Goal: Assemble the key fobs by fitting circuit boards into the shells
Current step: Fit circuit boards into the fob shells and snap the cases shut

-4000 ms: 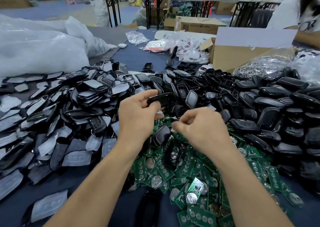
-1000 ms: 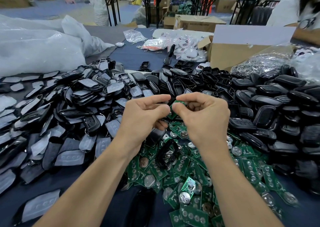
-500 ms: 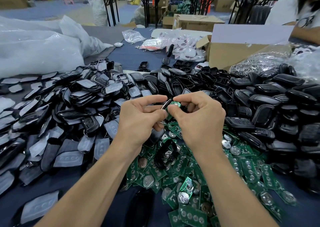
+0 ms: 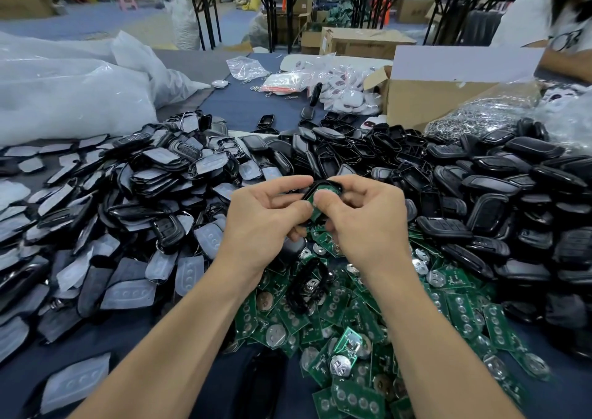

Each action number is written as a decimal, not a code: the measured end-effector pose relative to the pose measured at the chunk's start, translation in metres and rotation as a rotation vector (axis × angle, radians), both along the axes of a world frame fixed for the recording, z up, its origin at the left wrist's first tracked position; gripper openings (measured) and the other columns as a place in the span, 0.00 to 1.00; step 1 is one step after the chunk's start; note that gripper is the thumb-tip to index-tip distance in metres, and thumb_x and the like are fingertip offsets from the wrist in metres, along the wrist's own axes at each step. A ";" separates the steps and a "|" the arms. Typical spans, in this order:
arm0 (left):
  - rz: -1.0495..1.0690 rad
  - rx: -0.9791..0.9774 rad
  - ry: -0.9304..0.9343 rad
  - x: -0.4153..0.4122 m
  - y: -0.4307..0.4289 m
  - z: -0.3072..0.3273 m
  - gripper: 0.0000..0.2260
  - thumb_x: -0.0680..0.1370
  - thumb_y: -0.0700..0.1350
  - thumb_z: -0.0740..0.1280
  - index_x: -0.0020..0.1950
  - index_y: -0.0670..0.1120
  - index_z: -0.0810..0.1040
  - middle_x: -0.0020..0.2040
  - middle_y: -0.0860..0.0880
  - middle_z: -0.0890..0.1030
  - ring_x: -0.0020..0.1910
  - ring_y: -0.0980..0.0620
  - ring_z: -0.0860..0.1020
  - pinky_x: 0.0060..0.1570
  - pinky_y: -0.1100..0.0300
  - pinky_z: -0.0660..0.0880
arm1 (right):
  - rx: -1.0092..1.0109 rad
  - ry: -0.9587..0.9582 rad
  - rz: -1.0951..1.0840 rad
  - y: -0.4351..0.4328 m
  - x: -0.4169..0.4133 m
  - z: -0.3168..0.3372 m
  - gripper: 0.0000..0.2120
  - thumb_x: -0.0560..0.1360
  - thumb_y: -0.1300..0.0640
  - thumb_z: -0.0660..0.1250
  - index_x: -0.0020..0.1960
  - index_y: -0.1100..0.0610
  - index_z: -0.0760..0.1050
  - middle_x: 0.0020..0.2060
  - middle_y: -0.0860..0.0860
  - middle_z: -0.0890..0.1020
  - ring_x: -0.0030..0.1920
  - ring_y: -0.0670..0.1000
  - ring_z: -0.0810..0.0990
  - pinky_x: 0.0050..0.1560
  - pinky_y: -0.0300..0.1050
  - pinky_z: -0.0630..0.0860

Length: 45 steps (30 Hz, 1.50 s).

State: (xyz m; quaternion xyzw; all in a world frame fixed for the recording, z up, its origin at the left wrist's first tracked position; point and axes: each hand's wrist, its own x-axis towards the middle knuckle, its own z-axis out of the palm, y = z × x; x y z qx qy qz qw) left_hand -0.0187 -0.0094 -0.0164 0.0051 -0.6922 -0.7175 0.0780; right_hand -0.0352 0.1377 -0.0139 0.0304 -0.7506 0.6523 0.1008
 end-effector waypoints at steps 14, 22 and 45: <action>-0.215 0.384 -0.199 0.003 -0.004 0.017 0.12 0.68 0.41 0.73 0.50 0.41 0.88 0.35 0.43 0.83 0.26 0.53 0.80 0.26 0.67 0.76 | -0.623 -0.318 0.635 0.010 0.000 0.008 0.20 0.68 0.55 0.75 0.60 0.55 0.85 0.55 0.53 0.85 0.51 0.53 0.81 0.52 0.45 0.78; 0.387 -0.153 0.042 -0.004 -0.015 0.010 0.09 0.77 0.44 0.74 0.39 0.56 0.88 0.34 0.51 0.86 0.30 0.55 0.83 0.33 0.62 0.80 | -0.966 -0.444 0.470 0.018 -0.005 0.010 0.14 0.72 0.61 0.69 0.55 0.56 0.87 0.59 0.55 0.86 0.55 0.52 0.86 0.57 0.49 0.84; 0.480 -1.079 0.012 0.000 -0.016 0.006 0.08 0.79 0.50 0.70 0.47 0.58 0.89 0.35 0.58 0.83 0.34 0.58 0.67 0.55 0.57 0.64 | -0.933 -0.473 0.446 0.021 -0.009 0.006 0.22 0.72 0.61 0.69 0.65 0.59 0.80 0.59 0.56 0.86 0.52 0.52 0.87 0.54 0.47 0.84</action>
